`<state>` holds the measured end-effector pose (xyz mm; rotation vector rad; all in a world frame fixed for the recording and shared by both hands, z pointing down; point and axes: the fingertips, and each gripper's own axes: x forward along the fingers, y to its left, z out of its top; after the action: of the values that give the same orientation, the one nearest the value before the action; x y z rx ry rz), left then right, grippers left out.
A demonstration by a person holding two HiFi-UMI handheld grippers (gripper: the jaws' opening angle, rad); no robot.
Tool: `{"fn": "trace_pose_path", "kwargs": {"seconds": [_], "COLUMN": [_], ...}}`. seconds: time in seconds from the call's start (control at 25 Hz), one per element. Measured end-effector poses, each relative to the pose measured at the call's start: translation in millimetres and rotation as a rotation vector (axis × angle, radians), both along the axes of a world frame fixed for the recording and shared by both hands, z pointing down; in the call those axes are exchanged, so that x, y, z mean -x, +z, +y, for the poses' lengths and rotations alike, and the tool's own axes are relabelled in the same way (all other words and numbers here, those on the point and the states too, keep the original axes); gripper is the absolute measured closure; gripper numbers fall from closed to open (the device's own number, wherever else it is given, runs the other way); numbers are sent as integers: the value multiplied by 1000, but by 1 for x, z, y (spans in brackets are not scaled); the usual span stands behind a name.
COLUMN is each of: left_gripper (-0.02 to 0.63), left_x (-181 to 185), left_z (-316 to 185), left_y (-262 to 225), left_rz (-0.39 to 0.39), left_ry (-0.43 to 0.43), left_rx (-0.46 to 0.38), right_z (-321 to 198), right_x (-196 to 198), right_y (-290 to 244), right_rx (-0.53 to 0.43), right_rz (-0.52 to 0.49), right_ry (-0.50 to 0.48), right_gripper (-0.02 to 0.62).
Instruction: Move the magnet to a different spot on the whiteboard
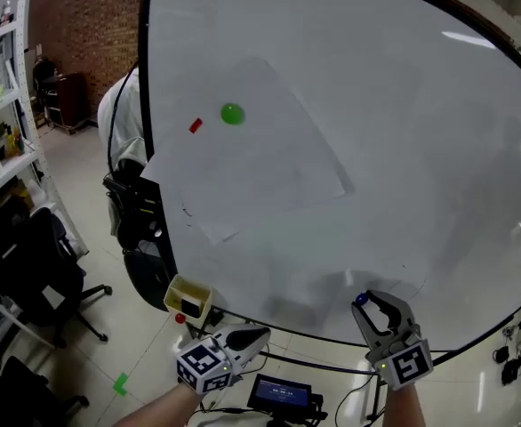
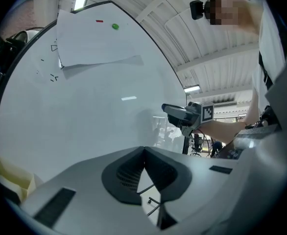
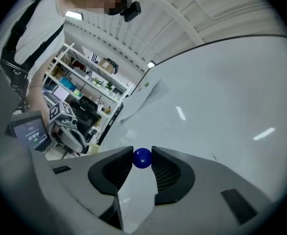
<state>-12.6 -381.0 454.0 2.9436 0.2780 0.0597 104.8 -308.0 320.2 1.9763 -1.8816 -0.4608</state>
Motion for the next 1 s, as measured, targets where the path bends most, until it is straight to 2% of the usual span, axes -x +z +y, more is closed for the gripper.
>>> {"fn": "trace_pose_path", "kwargs": {"seconds": [0.2,0.4,0.72,1.0], "left_gripper": [574,574,574,574], "left_x": [2,1,-17,-32], "left_z": [-11,-12,3,10], "left_y": [-5,-5,-4,-9], "left_rz": [6,-9,-26,-24], "left_ry": [19,18,82,104], "left_rx": [-6,-18,-30,-38], "right_z": [-13,-16,0,-6], "right_x": [-10,-28,-66,-65], "right_y": [-19,-42,-97,-137], "right_rx": [24,18,-109,-165], "right_rz": [150,227,349,512], "right_ry": [53,122,301,345], "right_gripper": [442,442,442,442]}}
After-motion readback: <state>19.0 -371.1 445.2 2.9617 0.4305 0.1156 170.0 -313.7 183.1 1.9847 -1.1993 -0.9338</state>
